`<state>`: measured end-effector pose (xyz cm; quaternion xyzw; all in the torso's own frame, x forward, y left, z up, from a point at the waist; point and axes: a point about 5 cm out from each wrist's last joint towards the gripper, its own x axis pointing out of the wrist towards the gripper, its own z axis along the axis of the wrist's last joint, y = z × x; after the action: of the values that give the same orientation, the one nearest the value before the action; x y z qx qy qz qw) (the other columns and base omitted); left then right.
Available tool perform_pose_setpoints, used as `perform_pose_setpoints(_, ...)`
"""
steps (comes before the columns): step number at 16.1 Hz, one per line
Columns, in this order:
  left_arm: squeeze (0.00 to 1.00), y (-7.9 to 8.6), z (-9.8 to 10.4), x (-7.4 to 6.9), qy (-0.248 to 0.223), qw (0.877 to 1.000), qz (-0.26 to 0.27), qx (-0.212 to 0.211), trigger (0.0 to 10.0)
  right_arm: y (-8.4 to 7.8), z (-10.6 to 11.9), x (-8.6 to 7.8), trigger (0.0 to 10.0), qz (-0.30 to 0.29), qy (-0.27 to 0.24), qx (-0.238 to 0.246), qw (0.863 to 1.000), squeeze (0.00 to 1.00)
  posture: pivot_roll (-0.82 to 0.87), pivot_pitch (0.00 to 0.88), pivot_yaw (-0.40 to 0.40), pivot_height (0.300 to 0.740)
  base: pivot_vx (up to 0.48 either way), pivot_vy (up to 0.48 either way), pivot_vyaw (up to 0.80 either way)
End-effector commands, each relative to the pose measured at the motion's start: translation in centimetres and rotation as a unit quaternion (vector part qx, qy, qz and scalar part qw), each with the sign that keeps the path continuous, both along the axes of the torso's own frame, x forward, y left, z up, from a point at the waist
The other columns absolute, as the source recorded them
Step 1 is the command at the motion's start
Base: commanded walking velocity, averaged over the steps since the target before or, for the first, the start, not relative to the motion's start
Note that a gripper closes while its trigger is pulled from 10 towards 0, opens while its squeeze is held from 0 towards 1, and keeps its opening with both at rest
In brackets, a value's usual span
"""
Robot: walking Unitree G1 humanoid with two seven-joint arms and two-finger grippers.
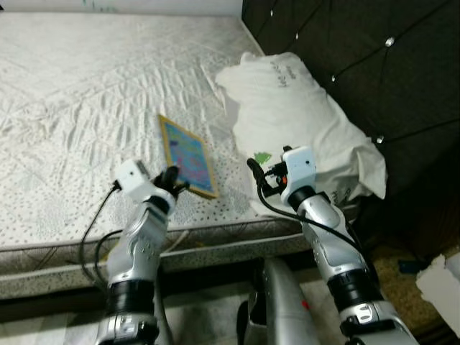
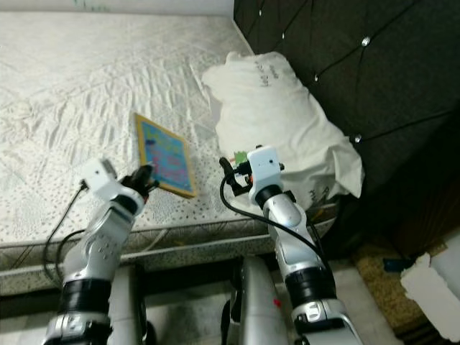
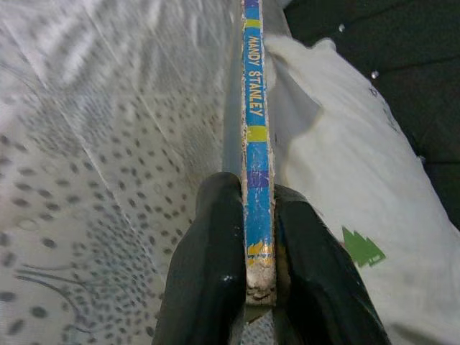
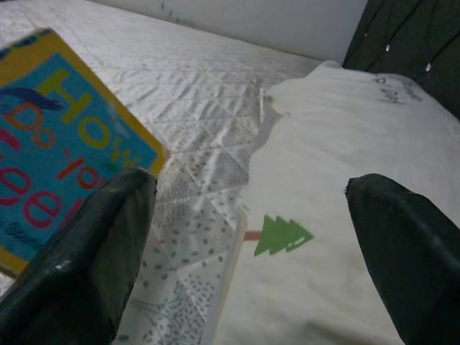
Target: Clean up the room
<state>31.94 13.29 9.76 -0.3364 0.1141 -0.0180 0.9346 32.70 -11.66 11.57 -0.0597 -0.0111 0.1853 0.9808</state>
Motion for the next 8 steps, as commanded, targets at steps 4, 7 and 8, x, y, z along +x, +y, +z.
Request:
perform_pose_setpoints(4, 0.00, -1.4, -0.1, 1.4, 0.011, 0.998, -0.046, -0.048, 10.0, -0.2, 0.2, 0.0, 10.0, -0.001, -0.006, -0.007, 1.000, 0.00, 0.02, 0.071, -0.084, 0.535, 0.000, 0.000, 0.00)
perform_pose_setpoints(7, 0.00, -1.8, -0.9, 1.7, 0.035, 0.993, -0.064, -0.090, 10.0, -0.4, 0.3, -0.2, 10.0, -0.001, -0.011, -0.010, 1.000, 0.00, 0.00, 0.069, -0.079, 0.535, 0.000, 0.000, 0.00)
perform_pose_setpoints(8, 0.00, -1.9, -1.1, 1.8, 0.040, 0.993, -0.074, -0.086, 10.0, -0.4, 0.3, -0.3, 10.0, -0.002, -0.011, -0.011, 1.000, 0.00, 0.00, 0.071, -0.079, 0.535, 0.000, 0.000, 0.00)
